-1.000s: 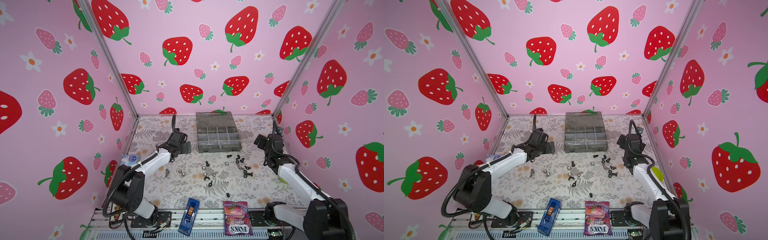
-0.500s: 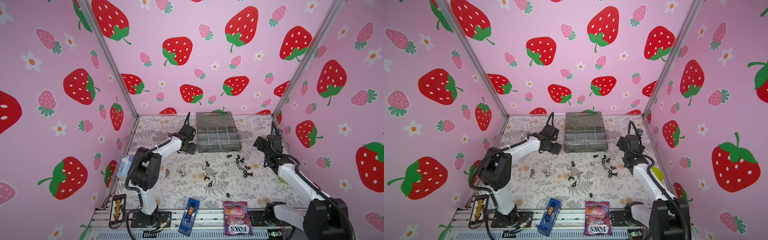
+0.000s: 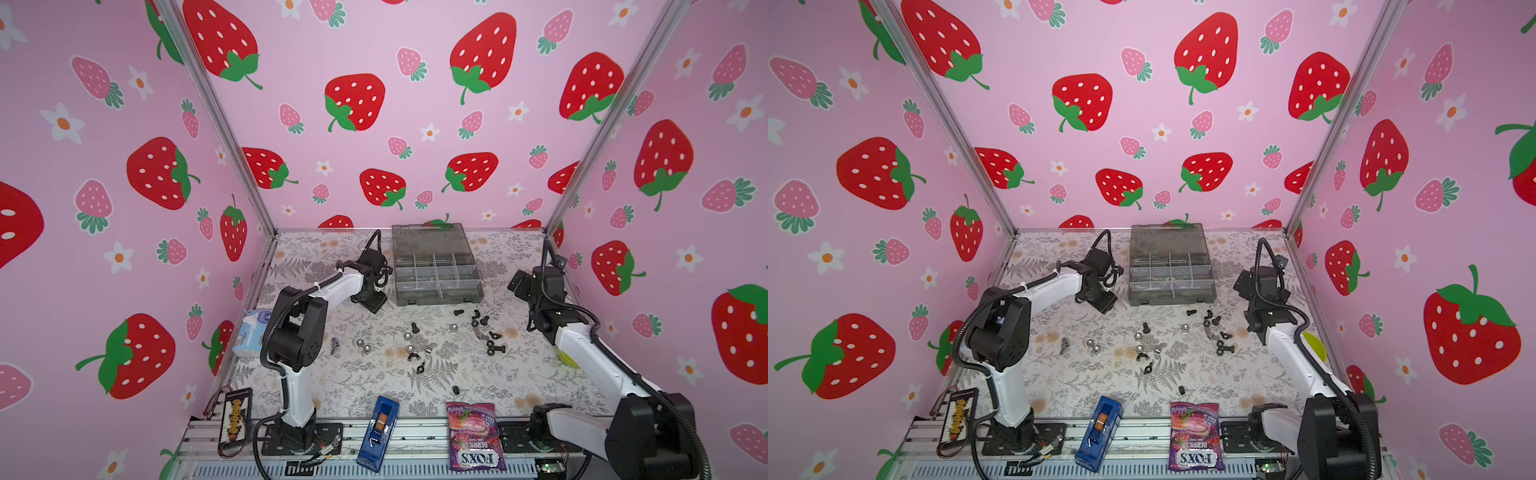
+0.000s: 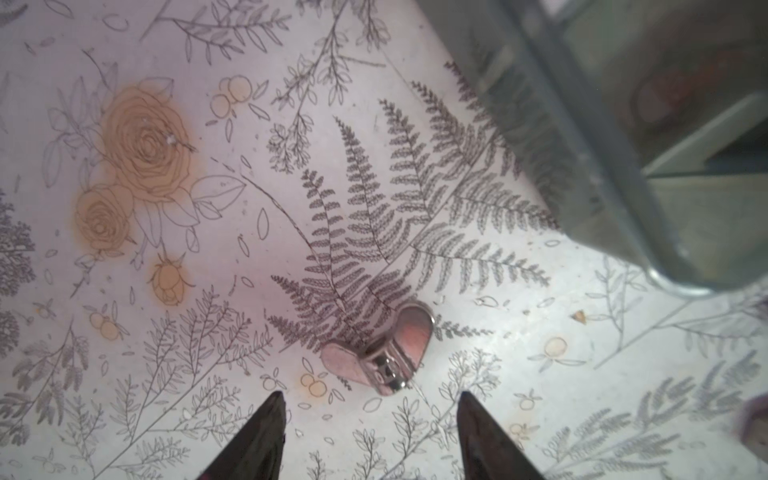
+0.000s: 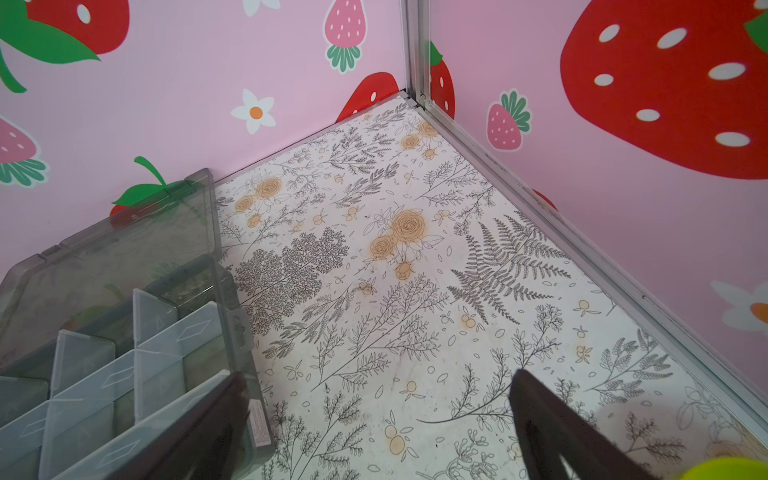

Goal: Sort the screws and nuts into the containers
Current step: 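Reach the left gripper to a silver wing nut near the box and grasp, then lift the wing nut with the left gripper and carry it over the box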

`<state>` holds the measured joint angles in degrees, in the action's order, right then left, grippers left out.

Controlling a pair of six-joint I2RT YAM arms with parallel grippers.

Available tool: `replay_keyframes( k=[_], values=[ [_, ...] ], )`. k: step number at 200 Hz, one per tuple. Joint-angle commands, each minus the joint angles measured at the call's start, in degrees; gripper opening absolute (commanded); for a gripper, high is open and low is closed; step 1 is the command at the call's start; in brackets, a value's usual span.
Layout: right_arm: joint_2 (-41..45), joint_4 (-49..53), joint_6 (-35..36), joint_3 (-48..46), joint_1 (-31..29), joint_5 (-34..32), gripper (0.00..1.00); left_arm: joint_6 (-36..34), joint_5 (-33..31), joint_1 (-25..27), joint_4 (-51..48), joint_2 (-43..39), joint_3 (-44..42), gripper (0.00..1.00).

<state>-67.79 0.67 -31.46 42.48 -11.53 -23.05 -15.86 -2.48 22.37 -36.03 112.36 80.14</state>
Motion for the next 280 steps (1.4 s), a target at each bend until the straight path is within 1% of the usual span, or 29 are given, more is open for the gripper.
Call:
replay_keyframes(
  k=[1,33,50,66,97,111,120,159,190,255,280],
  values=[
    [-0.66,0.88,-1.31,1.59,-0.26,-1.66,1.0,-3.99,1.51,-0.92,-2.05,1.92,2.59,0.65],
    [-2.26,1.33,-1.5,2.82,-0.29,-2.17,1.0,-4.68,1.77,-1.12,-3.25,3.95,4.66,0.65],
    [-3.16,1.13,-1.58,3.18,-0.25,-2.02,1.0,-4.71,1.37,-1.21,-2.96,5.07,5.54,0.61],
    [-3.94,0.94,-1.76,3.44,-0.27,-1.53,1.0,-4.0,0.44,-1.24,-2.65,6.3,6.7,0.55],
    [-4.87,0.75,-1.99,3.75,-0.35,-0.72,1.0,-2.93,-0.19,-1.28,-2.72,8.11,8.34,0.54],
    [-4.98,0.81,-1.98,3.84,-0.35,-0.68,1.0,-2.7,-0.07,-1.33,-3.11,8.66,8.95,0.51],
    [-4.92,0.93,-1.94,3.84,-0.35,-0.85,1.0,-2.48,0.02,-1.36,-3.58,8.67,9.01,0.49],
    [-4.25,1.26,-1.85,3.58,-0.39,-1.33,1.0,-0.99,1.78,-1.55,-5.52,7.2,7.24,0.47],
    [-4.08,1.2,-1.52,3.57,-0.38,-1.72,1.0,0.42,2.83,-1.58,-6.54,7.52,6.78,0.45],
    [-3.77,1.42,-1.76,3.22,-0.35,-1.97,1.0,0.52,3.01,-1.57,-6.69,7.84,5.69,0.32],
    [-3.66,1.61,-1.76,3.31,-0.34,-2.21,1.0,-0.19,2.49,-1.46,-8.37,7.57,5.82,0.27]
  ],
)
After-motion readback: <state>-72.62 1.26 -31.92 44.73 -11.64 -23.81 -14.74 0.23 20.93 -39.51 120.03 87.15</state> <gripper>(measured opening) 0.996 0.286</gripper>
